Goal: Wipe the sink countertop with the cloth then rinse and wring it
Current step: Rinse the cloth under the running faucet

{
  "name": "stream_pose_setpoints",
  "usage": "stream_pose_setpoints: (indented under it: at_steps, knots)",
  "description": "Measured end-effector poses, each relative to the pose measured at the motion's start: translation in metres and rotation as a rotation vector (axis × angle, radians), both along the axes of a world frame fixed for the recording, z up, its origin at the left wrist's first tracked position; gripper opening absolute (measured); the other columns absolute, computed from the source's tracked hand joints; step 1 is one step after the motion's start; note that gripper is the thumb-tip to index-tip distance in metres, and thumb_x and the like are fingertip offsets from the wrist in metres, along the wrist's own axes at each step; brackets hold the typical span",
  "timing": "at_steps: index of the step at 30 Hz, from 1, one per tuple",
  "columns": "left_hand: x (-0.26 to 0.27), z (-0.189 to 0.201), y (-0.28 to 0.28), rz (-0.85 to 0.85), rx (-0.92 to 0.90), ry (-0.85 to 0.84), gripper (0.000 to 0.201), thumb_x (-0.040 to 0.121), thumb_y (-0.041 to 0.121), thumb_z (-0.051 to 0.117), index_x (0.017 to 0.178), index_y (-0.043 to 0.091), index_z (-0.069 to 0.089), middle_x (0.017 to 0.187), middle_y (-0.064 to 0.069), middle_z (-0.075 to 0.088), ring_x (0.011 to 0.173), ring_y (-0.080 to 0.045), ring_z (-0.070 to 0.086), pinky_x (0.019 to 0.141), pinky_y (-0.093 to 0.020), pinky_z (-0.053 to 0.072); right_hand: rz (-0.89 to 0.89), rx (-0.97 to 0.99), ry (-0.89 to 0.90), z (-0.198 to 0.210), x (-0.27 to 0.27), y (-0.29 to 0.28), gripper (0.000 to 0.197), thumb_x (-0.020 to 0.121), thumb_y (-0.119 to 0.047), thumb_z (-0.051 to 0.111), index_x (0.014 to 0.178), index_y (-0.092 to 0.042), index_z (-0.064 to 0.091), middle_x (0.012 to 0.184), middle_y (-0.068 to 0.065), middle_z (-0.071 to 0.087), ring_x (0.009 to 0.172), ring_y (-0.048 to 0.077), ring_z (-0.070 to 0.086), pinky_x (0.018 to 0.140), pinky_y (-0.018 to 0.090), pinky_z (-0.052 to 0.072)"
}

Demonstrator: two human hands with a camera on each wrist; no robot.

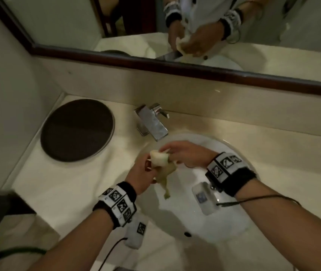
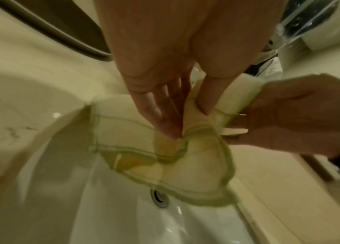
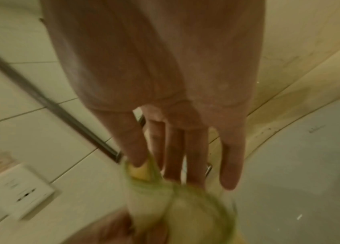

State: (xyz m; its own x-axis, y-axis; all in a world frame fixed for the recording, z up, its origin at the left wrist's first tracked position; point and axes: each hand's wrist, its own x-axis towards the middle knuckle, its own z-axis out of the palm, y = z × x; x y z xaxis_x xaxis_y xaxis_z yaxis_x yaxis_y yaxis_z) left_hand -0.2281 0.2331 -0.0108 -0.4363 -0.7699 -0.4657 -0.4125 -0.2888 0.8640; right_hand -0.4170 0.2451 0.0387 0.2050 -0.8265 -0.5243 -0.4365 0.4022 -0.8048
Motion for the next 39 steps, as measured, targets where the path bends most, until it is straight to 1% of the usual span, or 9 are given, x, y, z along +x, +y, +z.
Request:
stream_pose_setpoints:
  at_steps: [4,12,19,22,25,28,33,37,39]
  knots:
    - [-0.004,-0.011,0.003,0.034,-0.154,-0.073,0.043,0.085,0.005,0.059,0.113,0.038,0.054,0.106,0.001,0.067,0.103,-0.020,0.063,0.092,-0.036,0.052,-0.345,-0.034,0.058,-0.017,-0.020,-0.050,0.029,0.099,-0.032,0.048,0.115,-0.012,0.060,0.094,0.008,0.070,0.082,0.022,0.067,0.069,0.029,0.050]
    - [-0.023,-0.019,-0.013,0.009,-0.232,-0.196,0.033,0.086,-0.002,0.056,0.100,0.028,0.057,0.093,0.003,0.065,0.088,-0.018,0.060,0.084,-0.030,0.048,-0.071,-0.346,0.637,-0.040,-0.027,-0.099,0.045,0.100,-0.046,0.037,0.076,-0.014,0.058,0.082,0.008,0.062,0.081,0.032,0.062,0.069,0.033,0.042]
    - [-0.038,-0.032,-0.028,0.048,-0.180,-0.215,0.041,0.075,-0.002,0.049,0.101,0.028,0.063,0.089,-0.002,0.067,0.088,-0.028,0.065,0.083,-0.048,0.055,0.030,-0.381,0.872,-0.036,-0.039,-0.109,0.048,0.103,-0.046,0.027,0.114,-0.015,0.063,0.106,0.013,0.068,0.095,0.037,0.064,0.075,0.037,0.046]
    - [-0.041,-0.037,-0.036,0.109,-0.110,-0.176,0.045,0.067,0.007,0.045,0.101,0.031,0.063,0.088,-0.004,0.069,0.085,-0.030,0.067,0.080,-0.049,0.056,-0.077,-0.266,0.753,-0.042,-0.040,-0.107,0.063,0.100,-0.056,0.021,0.101,-0.012,0.066,0.092,0.011,0.067,0.085,0.033,0.063,0.077,0.038,0.049]
    - [-0.045,-0.034,-0.042,0.239,0.011,-0.081,0.042,0.078,-0.010,0.042,0.097,0.021,0.064,0.089,-0.012,0.068,0.079,-0.030,0.068,0.072,-0.044,0.060,-0.229,-0.185,0.523,-0.063,-0.043,-0.093,0.068,0.097,-0.058,0.022,0.094,-0.008,0.067,0.086,0.010,0.069,0.079,0.032,0.065,0.078,0.042,0.054]
    - [-0.050,-0.028,-0.043,0.409,0.167,0.060,0.045,0.083,-0.018,0.032,0.107,0.005,0.063,0.089,-0.018,0.068,0.071,-0.029,0.069,0.056,-0.032,0.058,-0.328,0.033,0.301,-0.101,-0.045,-0.067,0.058,0.101,-0.044,0.028,0.107,0.000,0.064,0.094,0.018,0.070,0.082,0.033,0.067,0.084,0.048,0.055]
    - [-0.045,-0.027,-0.041,0.597,0.370,0.229,0.039,0.090,-0.004,0.032,0.108,0.006,0.065,0.094,-0.015,0.071,0.087,-0.029,0.069,0.071,-0.042,0.060,-0.403,0.271,0.128,-0.133,-0.024,-0.040,0.047,0.106,-0.030,0.023,0.140,-0.003,0.041,0.134,0.025,0.051,0.120,0.042,0.051,0.103,0.054,0.041]
    - [-0.038,-0.029,-0.041,0.657,0.455,0.300,0.036,0.087,-0.004,0.035,0.097,0.008,0.067,0.085,-0.011,0.073,0.080,-0.027,0.070,0.074,-0.048,0.059,-0.679,0.577,-0.502,-0.149,-0.011,-0.041,0.060,0.096,-0.063,0.033,0.130,-0.018,0.055,0.126,0.016,0.061,0.111,0.036,0.059,0.088,0.049,0.050]
    - [-0.036,-0.034,-0.042,0.654,0.448,0.253,0.038,0.085,-0.004,0.035,0.102,0.008,0.067,0.094,-0.013,0.072,0.088,-0.029,0.069,0.075,-0.047,0.059,-0.656,0.574,-0.566,-0.148,-0.006,-0.048,0.061,0.094,-0.062,0.038,0.126,-0.016,0.062,0.123,0.015,0.065,0.106,0.034,0.062,0.077,0.043,0.052]
